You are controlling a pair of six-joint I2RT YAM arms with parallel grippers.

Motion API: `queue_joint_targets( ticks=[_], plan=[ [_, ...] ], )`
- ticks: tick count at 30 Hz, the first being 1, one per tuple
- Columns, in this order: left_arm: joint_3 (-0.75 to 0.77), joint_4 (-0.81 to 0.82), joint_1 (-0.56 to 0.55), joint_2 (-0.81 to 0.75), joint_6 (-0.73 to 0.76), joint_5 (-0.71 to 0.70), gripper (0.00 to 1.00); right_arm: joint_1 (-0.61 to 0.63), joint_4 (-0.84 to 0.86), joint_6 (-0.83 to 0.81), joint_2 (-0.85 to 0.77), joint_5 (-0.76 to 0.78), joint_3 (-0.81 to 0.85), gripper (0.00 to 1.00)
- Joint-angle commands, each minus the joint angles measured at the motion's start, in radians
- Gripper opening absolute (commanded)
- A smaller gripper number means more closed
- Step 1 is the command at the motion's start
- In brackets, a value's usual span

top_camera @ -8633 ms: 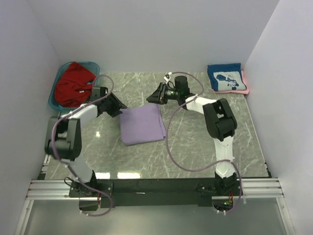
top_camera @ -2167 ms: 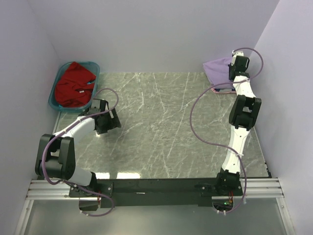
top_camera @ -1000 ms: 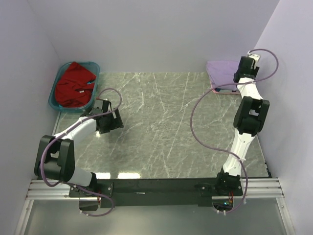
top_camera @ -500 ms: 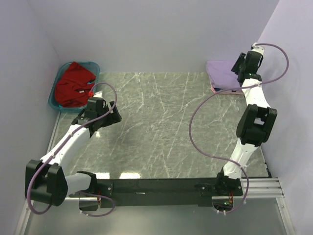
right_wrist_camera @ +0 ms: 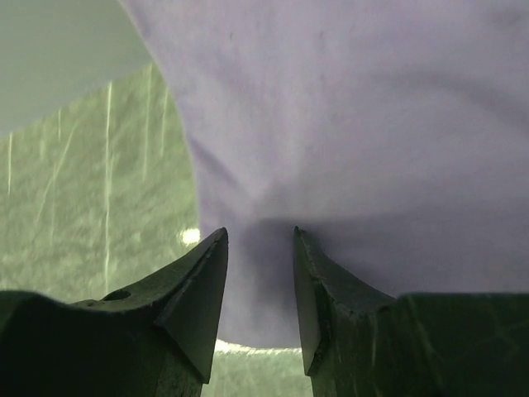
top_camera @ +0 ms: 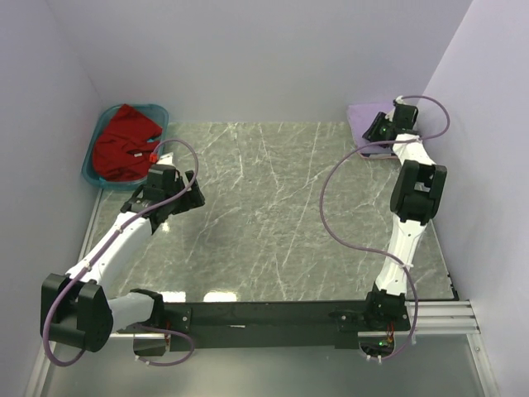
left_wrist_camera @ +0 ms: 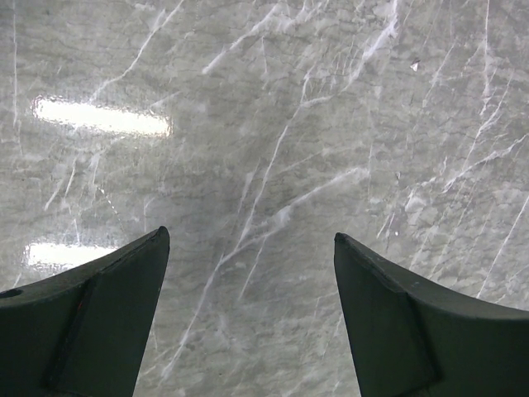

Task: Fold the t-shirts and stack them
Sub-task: Neatly place the folded tshirt to the corner, then reset both grippers

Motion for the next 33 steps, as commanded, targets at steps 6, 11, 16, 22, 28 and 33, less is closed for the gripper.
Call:
queue_joint_targets(
  ticks=[6,11,16,22,28,33],
  plan=[
    [0.016,0.010,-0.014,-0.058,0.012,-0.023,0.86,0.057,-0.024,0.016,-0.085,-0.083,-0.115,0.45],
    [0.013,0.013,-0.016,-0.113,0.009,-0.025,0.86,0.063,-0.056,0.016,-0.226,-0.074,-0.153,0.45],
    [0.013,0.014,-0.016,-0.188,-0.005,-0.045,0.87,0.061,-0.116,0.019,-0.508,0.004,-0.250,0.50],
    [0.126,-0.110,-0.014,-0.311,-0.038,-0.227,0.88,0.057,-0.266,0.033,-0.908,0.177,-0.365,0.59],
    [0.299,-0.329,-0.014,-0.464,-0.086,-0.500,0.97,0.057,-0.355,0.039,-1.304,0.292,-0.475,0.75],
    [0.340,-0.420,-0.016,-0.638,-0.131,-0.695,0.99,0.142,-0.303,0.064,-1.614,0.462,-0.682,0.81]
  ],
)
